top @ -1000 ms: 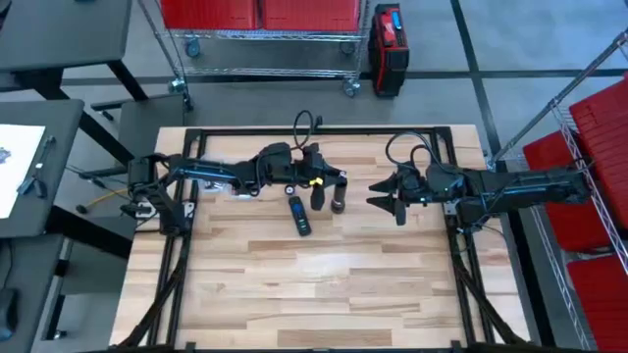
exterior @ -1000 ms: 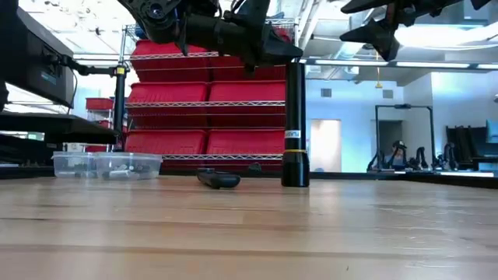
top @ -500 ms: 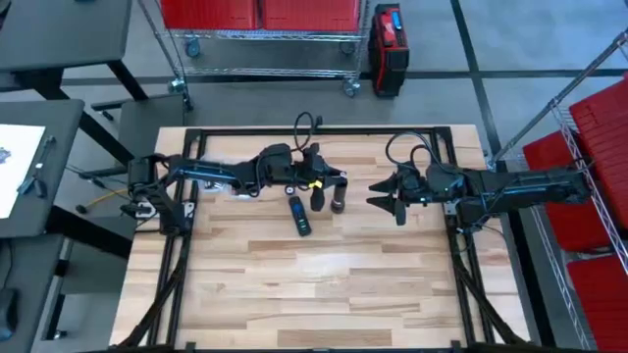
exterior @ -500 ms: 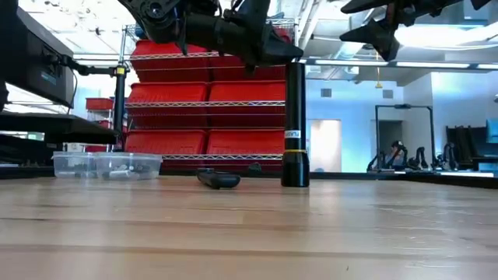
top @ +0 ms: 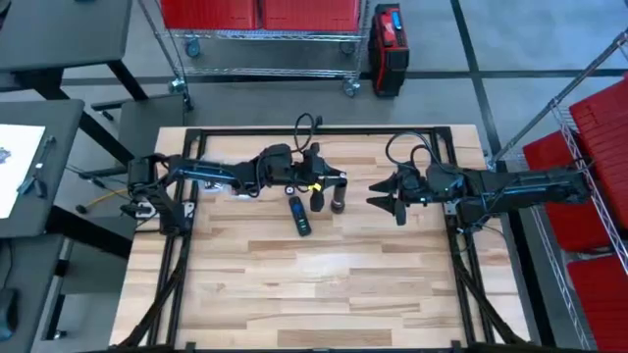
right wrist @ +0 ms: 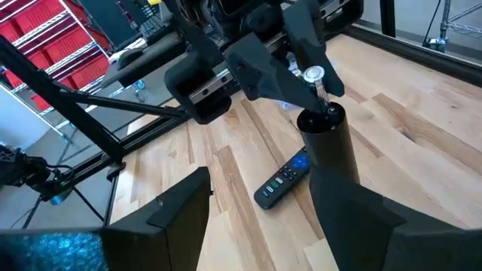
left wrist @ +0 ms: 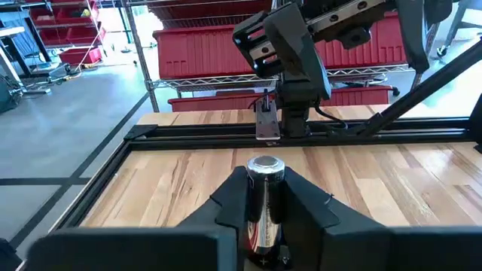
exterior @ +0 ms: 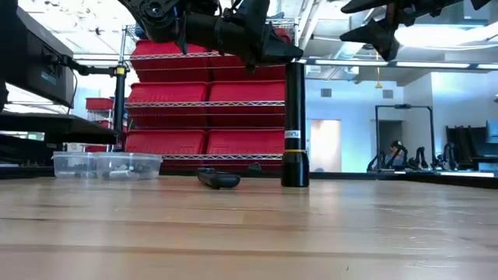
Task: Insert battery
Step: Insert the silver battery into the flashlight's battery compartment
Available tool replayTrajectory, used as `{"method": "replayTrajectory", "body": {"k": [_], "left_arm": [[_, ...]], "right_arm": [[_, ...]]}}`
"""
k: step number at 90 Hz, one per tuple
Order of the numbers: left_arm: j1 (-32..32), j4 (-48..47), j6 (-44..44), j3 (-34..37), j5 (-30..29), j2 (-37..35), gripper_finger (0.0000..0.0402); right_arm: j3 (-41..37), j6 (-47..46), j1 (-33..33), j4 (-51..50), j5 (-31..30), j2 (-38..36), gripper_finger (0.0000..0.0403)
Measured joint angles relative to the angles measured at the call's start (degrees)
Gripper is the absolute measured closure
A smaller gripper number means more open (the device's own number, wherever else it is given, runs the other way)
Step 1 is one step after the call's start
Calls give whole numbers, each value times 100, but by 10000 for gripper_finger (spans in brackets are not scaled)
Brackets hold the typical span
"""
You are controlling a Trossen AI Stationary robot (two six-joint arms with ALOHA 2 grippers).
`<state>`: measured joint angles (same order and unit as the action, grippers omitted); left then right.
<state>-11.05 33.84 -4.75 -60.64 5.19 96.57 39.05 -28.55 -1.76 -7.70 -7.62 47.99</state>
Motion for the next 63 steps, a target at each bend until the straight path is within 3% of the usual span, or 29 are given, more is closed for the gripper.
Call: {"method": "replayTrajectory", "body": {"k": [34,63], "left_arm": [[0,-55,236,15,-11,20,271],[-1,192,237,15,-9,17,264]], "right_arm": [[4,-11,0,4,0,0,188],[4,-42,-2,3,0,0,188]]}}
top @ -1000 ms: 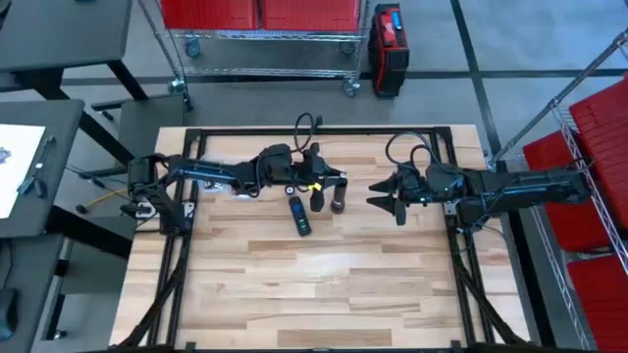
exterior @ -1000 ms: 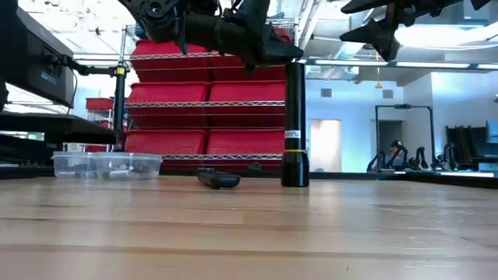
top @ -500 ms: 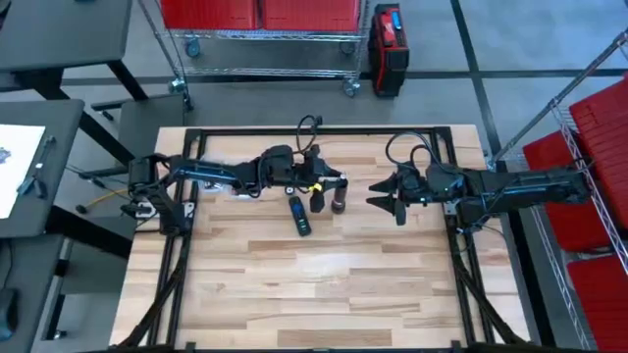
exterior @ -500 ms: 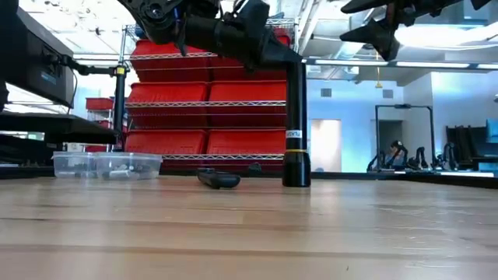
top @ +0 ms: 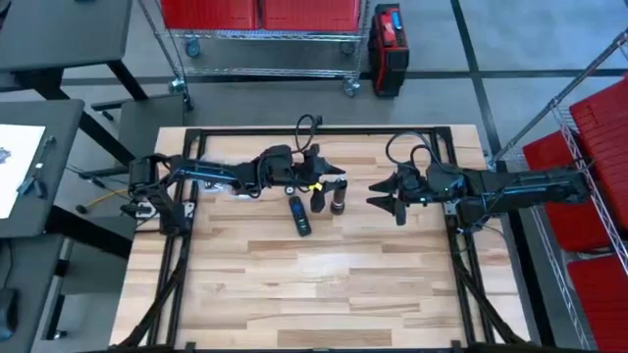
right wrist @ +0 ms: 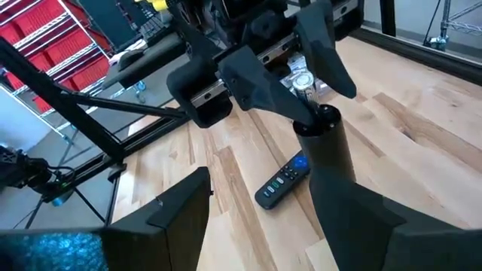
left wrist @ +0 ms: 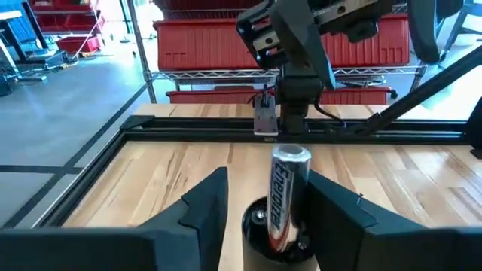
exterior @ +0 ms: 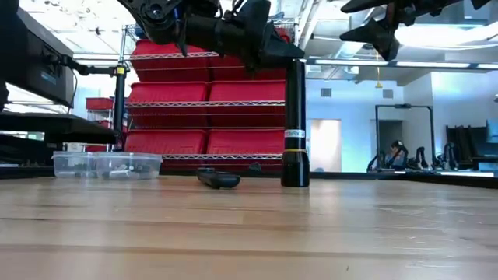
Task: Insert battery
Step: Insert the silver battery into the flashlight's battery compartment
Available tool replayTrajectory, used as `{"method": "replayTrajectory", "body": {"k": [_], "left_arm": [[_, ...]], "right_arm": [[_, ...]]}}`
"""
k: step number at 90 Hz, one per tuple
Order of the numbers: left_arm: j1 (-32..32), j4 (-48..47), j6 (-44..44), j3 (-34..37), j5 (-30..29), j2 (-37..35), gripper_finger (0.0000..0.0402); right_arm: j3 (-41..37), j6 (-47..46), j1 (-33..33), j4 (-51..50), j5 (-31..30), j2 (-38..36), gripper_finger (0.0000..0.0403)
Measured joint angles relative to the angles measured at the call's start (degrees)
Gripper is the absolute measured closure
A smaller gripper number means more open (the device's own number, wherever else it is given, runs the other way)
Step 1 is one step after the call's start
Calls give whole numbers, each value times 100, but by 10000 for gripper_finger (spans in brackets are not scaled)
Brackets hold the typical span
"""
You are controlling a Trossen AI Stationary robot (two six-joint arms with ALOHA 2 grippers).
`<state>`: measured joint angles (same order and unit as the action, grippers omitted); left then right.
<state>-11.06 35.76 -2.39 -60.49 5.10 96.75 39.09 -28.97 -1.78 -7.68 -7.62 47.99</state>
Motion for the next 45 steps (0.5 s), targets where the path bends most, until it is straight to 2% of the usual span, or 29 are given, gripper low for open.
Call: {"method": "replayTrajectory", "body": {"k": [45], "left_arm": [[-6,173,-21,-4,-131,-11,265]], "right_arm": [[0,28,0,2,0,0,188]]}}
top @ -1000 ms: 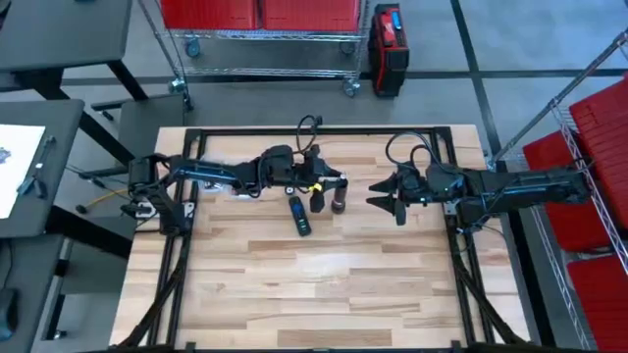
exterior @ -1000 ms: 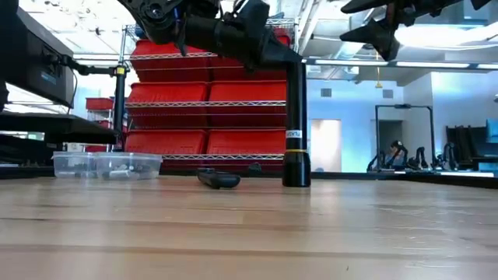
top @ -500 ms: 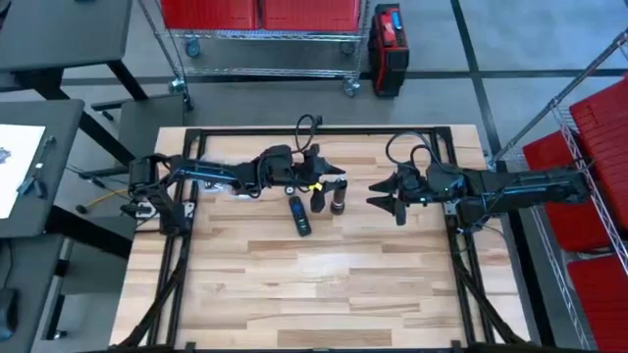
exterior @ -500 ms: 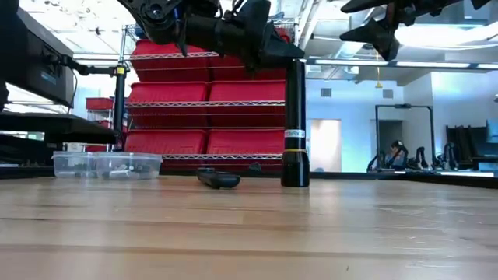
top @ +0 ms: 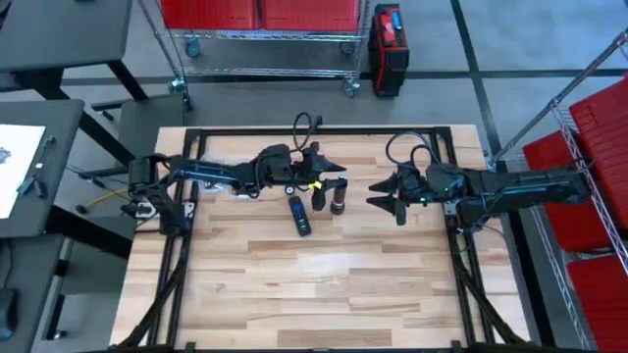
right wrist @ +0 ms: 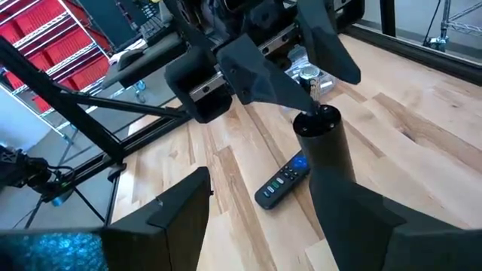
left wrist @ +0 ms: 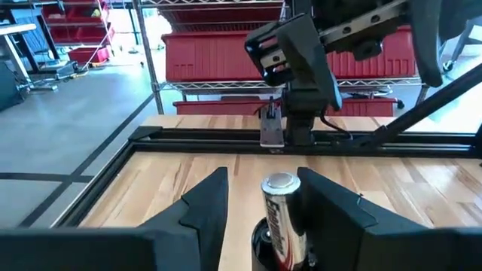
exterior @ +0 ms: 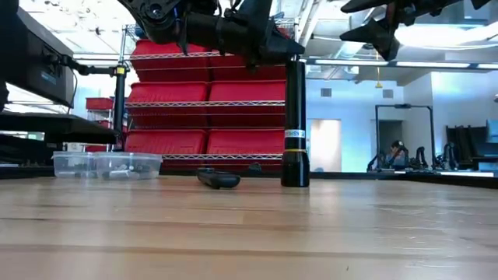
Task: Insert battery
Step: Insert the silver battery into the flashlight's battery compartment
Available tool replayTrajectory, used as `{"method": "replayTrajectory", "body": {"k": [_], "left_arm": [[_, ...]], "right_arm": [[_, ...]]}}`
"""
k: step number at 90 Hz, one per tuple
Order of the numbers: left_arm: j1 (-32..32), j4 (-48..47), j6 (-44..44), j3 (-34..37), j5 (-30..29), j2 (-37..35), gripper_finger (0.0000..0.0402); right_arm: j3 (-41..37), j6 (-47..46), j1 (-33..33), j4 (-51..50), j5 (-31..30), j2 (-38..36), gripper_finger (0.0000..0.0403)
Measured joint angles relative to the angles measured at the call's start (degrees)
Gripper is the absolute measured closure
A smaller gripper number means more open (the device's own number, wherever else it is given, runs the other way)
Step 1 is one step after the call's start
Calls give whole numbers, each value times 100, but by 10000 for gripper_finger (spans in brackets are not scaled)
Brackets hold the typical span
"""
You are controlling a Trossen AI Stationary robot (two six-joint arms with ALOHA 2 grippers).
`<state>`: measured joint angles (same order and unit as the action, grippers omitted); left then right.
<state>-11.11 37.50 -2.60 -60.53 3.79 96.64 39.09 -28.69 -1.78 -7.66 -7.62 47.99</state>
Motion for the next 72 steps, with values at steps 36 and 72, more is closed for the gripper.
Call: {"method": "replayTrajectory", "body": {"k": [36,72], "left_arm": [[0,-161,-126,-6,-2,-197,265],[36,-835,-2,-12,102,-394,265]], "right_arm": [[0,6,-2,-3,0,-2,188],[-1,22,-1,-3,2,-2,188]]}}
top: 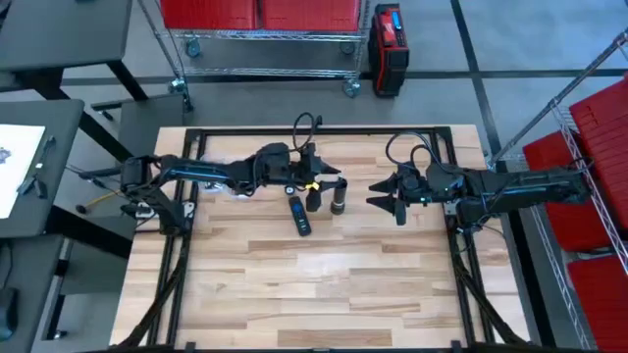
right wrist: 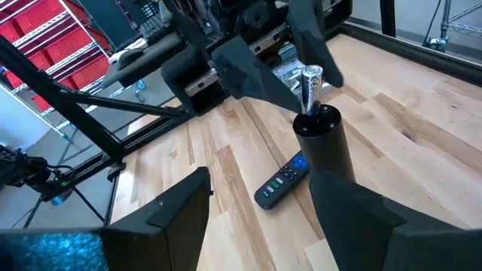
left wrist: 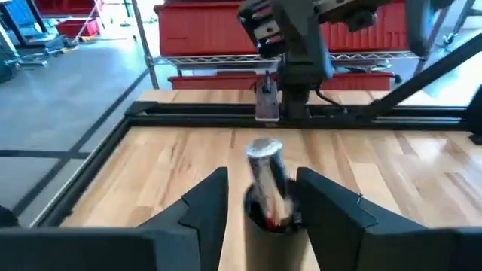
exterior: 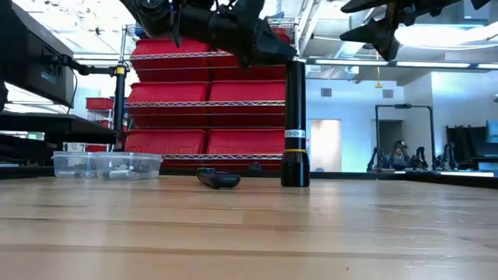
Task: Insert battery
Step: Insert the silver battery into the flashlight's battery compartment
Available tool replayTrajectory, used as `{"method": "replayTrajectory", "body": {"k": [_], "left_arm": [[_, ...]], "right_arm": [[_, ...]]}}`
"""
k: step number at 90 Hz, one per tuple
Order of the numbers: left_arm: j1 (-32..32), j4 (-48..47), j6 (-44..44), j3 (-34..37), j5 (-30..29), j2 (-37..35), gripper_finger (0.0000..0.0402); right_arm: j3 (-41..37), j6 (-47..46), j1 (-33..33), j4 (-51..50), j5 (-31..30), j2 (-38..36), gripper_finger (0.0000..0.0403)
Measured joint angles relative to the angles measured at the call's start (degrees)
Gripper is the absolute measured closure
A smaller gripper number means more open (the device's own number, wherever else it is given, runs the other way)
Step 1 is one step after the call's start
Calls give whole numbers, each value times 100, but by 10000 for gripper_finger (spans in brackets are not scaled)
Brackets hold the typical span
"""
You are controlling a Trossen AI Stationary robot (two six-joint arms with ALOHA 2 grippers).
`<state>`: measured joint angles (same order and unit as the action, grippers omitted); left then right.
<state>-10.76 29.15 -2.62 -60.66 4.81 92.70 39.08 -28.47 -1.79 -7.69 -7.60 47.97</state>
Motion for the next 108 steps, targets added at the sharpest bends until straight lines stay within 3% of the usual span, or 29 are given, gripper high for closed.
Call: {"method": "replayTrajectory", "body": {"k": [46,60,76,89,108], "left_arm": [[-18,-165,-84,1,32,-87,265],[-18,-275,-176,1,30,-188,265],[-18,-910,-359,1,-110,-563,265],[-18,-1428,-286,1,-137,-801,265],[-18,-1993,-148,10,-141,-778,265]], "right_arm": [[-1,17,5,77,-25,22,188],[-4,637,28,414,-616,403,188],[-4,1154,308,1085,-667,938,193],[3,1204,595,1382,-602,1196,237],[3,1202,820,1548,-246,1554,361]]}}
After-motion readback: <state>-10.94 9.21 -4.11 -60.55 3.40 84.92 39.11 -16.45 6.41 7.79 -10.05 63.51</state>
